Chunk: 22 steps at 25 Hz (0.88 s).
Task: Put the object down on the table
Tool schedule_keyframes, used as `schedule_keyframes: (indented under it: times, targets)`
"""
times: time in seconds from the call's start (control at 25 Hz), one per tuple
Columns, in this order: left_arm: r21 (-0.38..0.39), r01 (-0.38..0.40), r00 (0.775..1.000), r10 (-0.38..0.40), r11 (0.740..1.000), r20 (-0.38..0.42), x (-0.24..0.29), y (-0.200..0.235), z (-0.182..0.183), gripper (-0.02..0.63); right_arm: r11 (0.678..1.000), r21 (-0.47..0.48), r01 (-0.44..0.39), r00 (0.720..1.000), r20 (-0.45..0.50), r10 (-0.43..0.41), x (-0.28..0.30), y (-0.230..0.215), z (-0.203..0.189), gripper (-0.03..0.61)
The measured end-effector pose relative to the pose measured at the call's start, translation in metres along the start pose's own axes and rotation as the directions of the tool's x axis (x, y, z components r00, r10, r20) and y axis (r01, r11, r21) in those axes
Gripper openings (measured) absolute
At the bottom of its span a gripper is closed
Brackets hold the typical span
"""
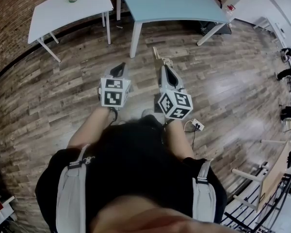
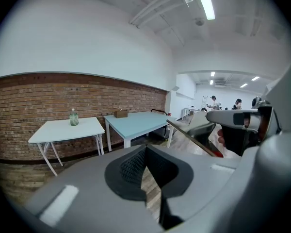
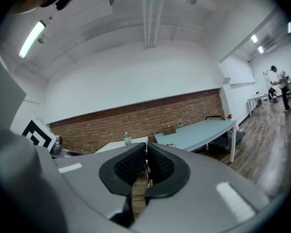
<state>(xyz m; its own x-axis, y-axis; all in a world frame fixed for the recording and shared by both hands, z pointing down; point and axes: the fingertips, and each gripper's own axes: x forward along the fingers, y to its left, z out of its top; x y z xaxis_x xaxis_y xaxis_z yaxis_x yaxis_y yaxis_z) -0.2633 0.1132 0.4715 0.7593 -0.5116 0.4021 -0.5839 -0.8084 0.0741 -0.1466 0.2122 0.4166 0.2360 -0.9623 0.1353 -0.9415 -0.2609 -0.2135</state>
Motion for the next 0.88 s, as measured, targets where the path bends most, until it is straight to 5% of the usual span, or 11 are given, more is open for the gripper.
schedule_keyframes:
  times: [0.48,0.88]
  targets:
    - [0.032,-0.026,1.000,0.027,0.999,-0.015,0.047,0.013,0.017,0.000,0.999,0.039,-0.032,0.999,0.015,0.031,0.058,-0.025,0.007,0.026]
    - [0.074,-0.028,0.999,0.029,0.997,-0.018,0.133,0.007,0.063,0.000,0.998,0.058,-0.035,0.998,0.045,0.033,0.128,-0.087,0.036,0.026]
